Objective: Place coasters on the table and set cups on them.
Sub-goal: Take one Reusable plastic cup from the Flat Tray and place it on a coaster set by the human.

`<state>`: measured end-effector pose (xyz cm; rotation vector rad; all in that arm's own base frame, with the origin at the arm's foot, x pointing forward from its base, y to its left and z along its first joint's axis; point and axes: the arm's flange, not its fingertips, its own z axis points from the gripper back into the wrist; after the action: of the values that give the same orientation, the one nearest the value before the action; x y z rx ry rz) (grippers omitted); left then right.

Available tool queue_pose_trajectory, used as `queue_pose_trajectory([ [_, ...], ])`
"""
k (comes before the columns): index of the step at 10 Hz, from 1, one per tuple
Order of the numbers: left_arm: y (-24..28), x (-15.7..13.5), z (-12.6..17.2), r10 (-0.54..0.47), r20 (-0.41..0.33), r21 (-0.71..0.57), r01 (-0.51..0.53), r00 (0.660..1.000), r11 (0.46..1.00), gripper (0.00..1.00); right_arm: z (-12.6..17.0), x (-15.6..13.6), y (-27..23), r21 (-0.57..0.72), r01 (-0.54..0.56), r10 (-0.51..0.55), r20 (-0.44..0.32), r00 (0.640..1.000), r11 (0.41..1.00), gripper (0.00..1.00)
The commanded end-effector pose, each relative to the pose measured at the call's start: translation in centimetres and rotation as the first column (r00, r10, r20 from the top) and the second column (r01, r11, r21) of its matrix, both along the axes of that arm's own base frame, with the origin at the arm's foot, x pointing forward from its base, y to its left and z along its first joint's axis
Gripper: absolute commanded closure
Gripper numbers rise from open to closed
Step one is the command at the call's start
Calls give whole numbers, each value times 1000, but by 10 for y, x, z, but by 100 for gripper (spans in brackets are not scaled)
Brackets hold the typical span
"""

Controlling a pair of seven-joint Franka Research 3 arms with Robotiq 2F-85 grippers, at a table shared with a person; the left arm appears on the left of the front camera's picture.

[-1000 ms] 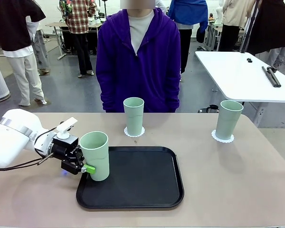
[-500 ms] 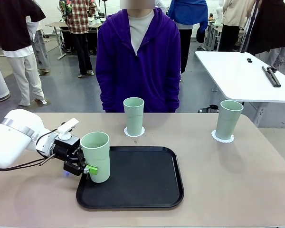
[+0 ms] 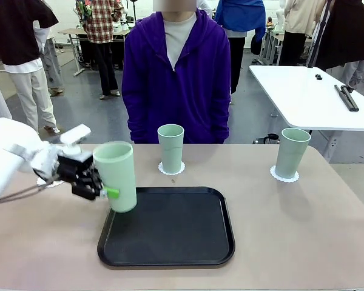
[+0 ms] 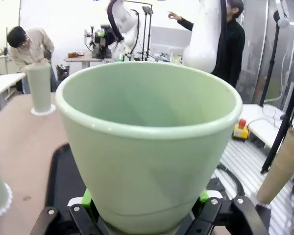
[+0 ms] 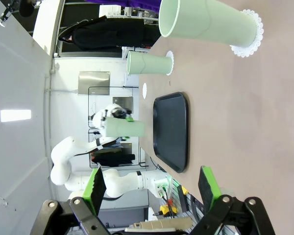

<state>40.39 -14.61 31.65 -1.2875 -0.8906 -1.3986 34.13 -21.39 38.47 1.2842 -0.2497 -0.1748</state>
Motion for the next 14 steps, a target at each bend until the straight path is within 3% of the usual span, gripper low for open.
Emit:
queue_pose_trajectory([
  [1,12,-10,83,76,-81,11,-75,994,997,100,0,-1,0,6,-2,2,10,1000,1000,0],
  [3,19,-14,129,89,-98,42,-86,991,995,100,0,-1,0,6,-2,2,10,1000,1000,0],
  [5,20,-21,157,103,-61,52,-100,993,994,100,0,-1,0,6,-2,2,10,1000,1000,0],
  [7,22,-30,167,110,-17,55,-109,994,993,100,0,-1,0,6,-2,2,10,1000,1000,0],
  [10,21,-21,163,103,-50,42,-101,993,994,100,0,-1,0,6,-2,2,10,1000,1000,0],
  [11,21,-24,166,104,-42,45,-102,994,994,15,0,-1,0,6,-2,2,10,1000,1000,0],
  [14,96,44,132,247,-67,39,-245,967,969,15,0,-1,0,6,-2,2,10,1000,1000,0],
])
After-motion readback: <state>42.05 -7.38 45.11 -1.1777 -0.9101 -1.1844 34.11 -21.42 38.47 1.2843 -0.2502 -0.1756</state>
